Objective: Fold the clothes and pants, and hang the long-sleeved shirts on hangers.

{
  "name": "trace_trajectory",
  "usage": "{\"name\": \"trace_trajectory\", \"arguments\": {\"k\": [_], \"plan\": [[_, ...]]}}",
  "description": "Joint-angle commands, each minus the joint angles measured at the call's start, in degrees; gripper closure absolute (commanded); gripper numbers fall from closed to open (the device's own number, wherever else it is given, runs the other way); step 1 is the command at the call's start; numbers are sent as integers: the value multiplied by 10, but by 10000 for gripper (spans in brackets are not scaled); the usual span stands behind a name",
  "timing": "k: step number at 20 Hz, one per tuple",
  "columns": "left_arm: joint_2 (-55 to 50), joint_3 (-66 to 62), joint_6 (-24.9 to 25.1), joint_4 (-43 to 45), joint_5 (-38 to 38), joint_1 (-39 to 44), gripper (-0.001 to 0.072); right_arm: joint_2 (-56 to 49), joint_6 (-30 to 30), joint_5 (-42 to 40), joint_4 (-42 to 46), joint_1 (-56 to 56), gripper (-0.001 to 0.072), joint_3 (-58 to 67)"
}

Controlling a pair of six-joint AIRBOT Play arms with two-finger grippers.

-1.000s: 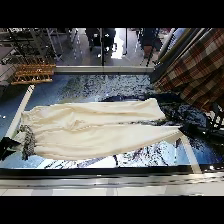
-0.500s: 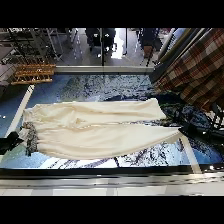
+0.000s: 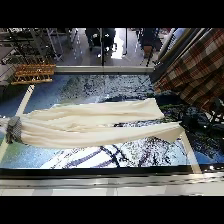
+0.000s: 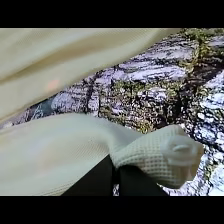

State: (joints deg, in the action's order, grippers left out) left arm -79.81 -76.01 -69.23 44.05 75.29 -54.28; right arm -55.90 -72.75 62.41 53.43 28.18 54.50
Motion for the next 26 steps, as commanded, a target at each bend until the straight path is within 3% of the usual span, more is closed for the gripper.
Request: {"name": "trace_trajectory", "arguments": {"k": [1, 7, 11, 13, 14, 15, 16, 19, 21, 24, 26], "plan": [[-4, -44, -47, -44, -99, 16, 688, -105, -30, -104, 20, -51, 685, 53], [-126, -44, -132, -63, -257, 98, 688, -446, -59, -116, 24, -151, 684, 359], [-203, -44, -133, -123, -308, 99, 687, -638, -83, -107, 42, -200, 683, 612], [-221, -44, -133, -129, -332, 99, 679, -693, -87, -118, 44, -214, 660, 679], [-227, -44, -133, -136, -349, 100, 595, -696, -87, -130, 44, -214, 428, 671], [-229, -44, -133, -154, -355, 100, 305, -694, -87, -123, 44, -208, 170, 660], [-228, -44, -127, -175, -356, 99, 48, -690, -92, -84, 43, -196, 134, 651], [-207, -44, -35, -202, -294, 76, 32, -667, -92, 74, 32, -144, 148, 610], [-186, -44, 25, -187, -210, 57, 33, -633, -82, 132, 30, -110, 149, 565], [-157, -44, 23, -66, -113, 43, 64, -541, -55, 134, 32, -74, 148, 472], [-143, -44, -12, 24, -80, 48, 64, -479, -46, 141, 48, -56, 145, 412]]}}
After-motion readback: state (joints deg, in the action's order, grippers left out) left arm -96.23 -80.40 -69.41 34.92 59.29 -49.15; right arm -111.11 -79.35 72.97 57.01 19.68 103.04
